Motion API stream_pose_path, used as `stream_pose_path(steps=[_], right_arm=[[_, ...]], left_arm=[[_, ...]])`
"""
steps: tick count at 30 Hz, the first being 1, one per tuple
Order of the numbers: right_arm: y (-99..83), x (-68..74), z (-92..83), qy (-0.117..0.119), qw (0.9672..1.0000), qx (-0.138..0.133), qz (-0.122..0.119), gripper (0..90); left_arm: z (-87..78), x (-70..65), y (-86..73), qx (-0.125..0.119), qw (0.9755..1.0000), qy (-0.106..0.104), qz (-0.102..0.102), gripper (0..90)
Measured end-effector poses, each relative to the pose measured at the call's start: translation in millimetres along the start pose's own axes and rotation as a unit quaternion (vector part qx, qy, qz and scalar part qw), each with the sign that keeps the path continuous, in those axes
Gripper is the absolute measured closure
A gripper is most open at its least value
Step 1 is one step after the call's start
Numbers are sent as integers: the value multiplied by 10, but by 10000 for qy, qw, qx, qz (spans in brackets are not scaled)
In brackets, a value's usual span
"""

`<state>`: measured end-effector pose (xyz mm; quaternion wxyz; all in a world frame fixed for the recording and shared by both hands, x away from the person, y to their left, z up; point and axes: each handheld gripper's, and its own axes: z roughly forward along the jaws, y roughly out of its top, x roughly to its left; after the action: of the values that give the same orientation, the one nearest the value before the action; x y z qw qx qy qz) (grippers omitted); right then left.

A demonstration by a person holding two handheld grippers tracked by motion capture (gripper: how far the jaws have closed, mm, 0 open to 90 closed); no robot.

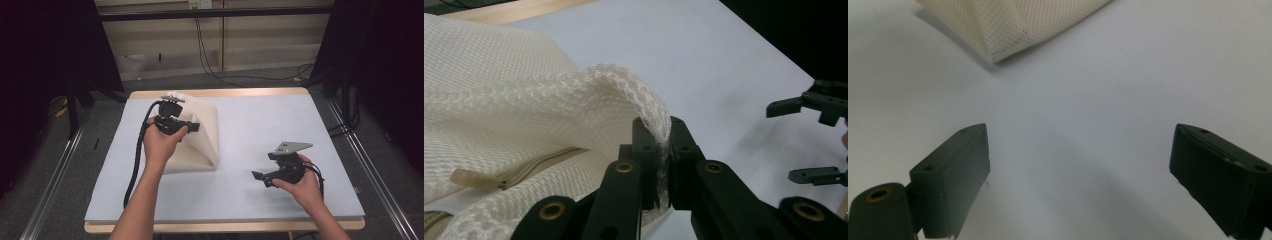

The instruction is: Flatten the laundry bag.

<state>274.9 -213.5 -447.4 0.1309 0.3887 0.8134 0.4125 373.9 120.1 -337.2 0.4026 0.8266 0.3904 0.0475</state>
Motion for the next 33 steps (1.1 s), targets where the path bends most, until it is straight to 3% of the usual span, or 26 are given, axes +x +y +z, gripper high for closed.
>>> stream_pose_path(steps=[10,18,25,31,33], right_arm=[[235,198,235,222,9996,-160,-58,118],[361,264,376,215,9991,-356,22,164],[462,335,515,353,9985,-408,57,238],[555,395,633,456,9969,-638,76,409],[572,411,646,445,9972,-603,45,446]], left_arm=[[108,-175,3,-54,9996,-191,177,851],[219,-273,22,-59,9991,-320,256,849],[300,-337,45,-41,9985,-434,327,847],[319,-352,43,-63,9982,-498,316,843],[325,-359,42,-95,9983,-508,281,842]])
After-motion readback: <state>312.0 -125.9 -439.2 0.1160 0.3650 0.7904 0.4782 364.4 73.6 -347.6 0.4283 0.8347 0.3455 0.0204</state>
